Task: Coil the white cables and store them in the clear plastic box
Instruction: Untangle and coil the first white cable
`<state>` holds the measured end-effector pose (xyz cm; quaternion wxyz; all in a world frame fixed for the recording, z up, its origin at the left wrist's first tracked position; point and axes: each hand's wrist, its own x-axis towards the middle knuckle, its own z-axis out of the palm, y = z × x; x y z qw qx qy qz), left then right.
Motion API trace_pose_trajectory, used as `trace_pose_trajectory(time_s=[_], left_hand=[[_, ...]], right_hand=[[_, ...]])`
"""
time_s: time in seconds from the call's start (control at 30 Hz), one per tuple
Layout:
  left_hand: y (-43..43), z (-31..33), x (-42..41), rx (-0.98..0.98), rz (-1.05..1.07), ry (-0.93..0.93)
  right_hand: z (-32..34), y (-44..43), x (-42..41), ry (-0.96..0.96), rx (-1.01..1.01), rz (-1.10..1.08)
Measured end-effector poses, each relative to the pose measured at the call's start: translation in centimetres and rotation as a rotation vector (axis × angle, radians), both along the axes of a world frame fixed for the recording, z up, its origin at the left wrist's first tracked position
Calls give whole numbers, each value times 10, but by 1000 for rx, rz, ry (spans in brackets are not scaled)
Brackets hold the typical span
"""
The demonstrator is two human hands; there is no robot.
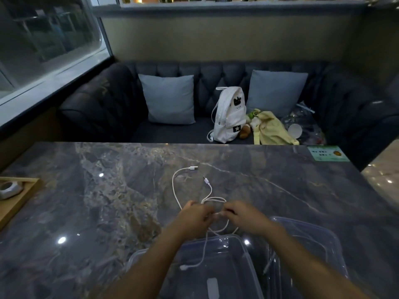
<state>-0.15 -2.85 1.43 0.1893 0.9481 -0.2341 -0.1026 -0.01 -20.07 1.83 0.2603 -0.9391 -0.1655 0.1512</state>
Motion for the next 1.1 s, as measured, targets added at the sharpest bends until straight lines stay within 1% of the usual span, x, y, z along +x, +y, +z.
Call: trace_pose_trajectory(time_s=[0.1, 0.23, 0.33, 0.43, 0.5, 0.53, 0.57, 0.63, 0.67, 0.77, 0.83, 0.9, 1.03, 1.07, 1.1], left_hand=[[-1, 20, 1, -198, 85, 36], [-4, 60, 6, -495, 132, 52], [-5, 94, 13, -730, 191, 72], [-2, 123, 22, -997, 280, 90], [2, 139, 29, -1158, 316, 131], [3, 145, 31, -1228, 318, 157], [4, 151, 33, -1297, 313, 181], [1, 159, 33, -1425, 305, 220], [-1, 161, 32, -1470, 307, 237], [-7, 164, 28, -1565, 323, 284], [-10, 164, 24, -1635, 330, 327], [-10, 163, 20, -1723, 342, 363], [-3, 162, 17, -1923, 434, 440], [0, 162, 16, -1971, 467, 460], [3, 162, 16, -2018, 494, 488]], right_hand=[[23, 0, 2, -123, 58, -52], [68, 1, 6, -311, 203, -95], [104, -1, 8, -557, 319, -177], [129, -4, 10, -851, 386, -340], [137, -5, 9, -934, 463, -417], [139, -4, 7, -913, 537, -432], [140, -4, 4, -837, 635, -430], [139, 1, -1, -558, 841, -390], [138, 4, -3, -426, 897, -361], [131, 13, -9, -203, 922, -251], [127, 21, -14, -77, 983, -200], [125, 24, -17, 1, 1069, -221], [128, 26, -23, 151, 1372, -301], [128, 25, -24, 156, 1386, -329], [128, 25, -25, 143, 1359, -353]])
